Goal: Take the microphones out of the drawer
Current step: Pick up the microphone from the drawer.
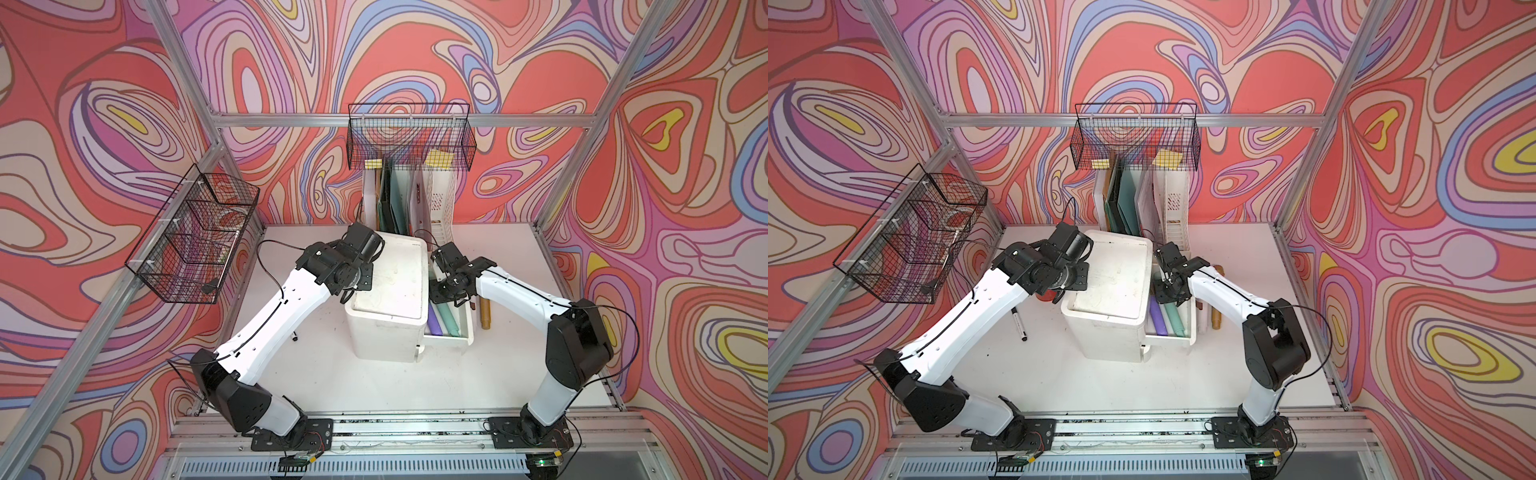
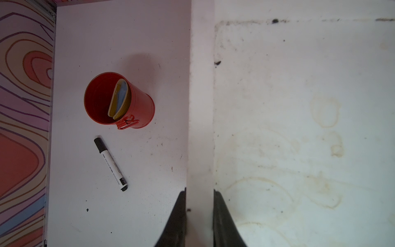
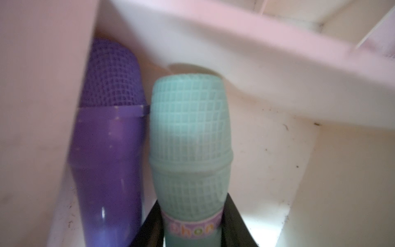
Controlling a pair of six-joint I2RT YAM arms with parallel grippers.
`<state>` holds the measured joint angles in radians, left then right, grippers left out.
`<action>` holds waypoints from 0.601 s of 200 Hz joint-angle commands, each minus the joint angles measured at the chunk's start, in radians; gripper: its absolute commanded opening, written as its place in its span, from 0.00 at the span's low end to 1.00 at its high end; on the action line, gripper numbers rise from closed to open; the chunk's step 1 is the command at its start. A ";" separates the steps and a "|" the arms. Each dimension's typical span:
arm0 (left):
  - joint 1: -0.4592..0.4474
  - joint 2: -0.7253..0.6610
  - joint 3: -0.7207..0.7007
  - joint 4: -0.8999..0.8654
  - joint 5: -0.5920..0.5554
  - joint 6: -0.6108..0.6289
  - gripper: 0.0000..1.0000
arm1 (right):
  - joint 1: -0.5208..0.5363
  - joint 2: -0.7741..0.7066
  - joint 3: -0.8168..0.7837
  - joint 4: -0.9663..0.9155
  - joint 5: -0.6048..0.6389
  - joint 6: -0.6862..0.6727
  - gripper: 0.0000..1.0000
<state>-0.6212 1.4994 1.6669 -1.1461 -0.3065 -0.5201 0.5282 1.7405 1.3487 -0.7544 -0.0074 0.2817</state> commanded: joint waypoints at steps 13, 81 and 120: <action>0.009 0.001 -0.032 -0.090 -0.097 0.022 0.00 | 0.006 -0.051 -0.004 0.026 0.040 0.053 0.20; 0.009 -0.001 -0.031 -0.090 -0.095 0.020 0.00 | 0.006 -0.133 0.023 0.035 0.082 0.070 0.13; 0.009 -0.002 -0.030 -0.089 -0.095 0.019 0.00 | 0.006 -0.181 0.051 0.045 0.112 0.074 0.12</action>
<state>-0.6212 1.4986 1.6669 -1.1461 -0.3061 -0.5205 0.5316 1.6104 1.3548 -0.7589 0.0566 0.3321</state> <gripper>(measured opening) 0.196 0.344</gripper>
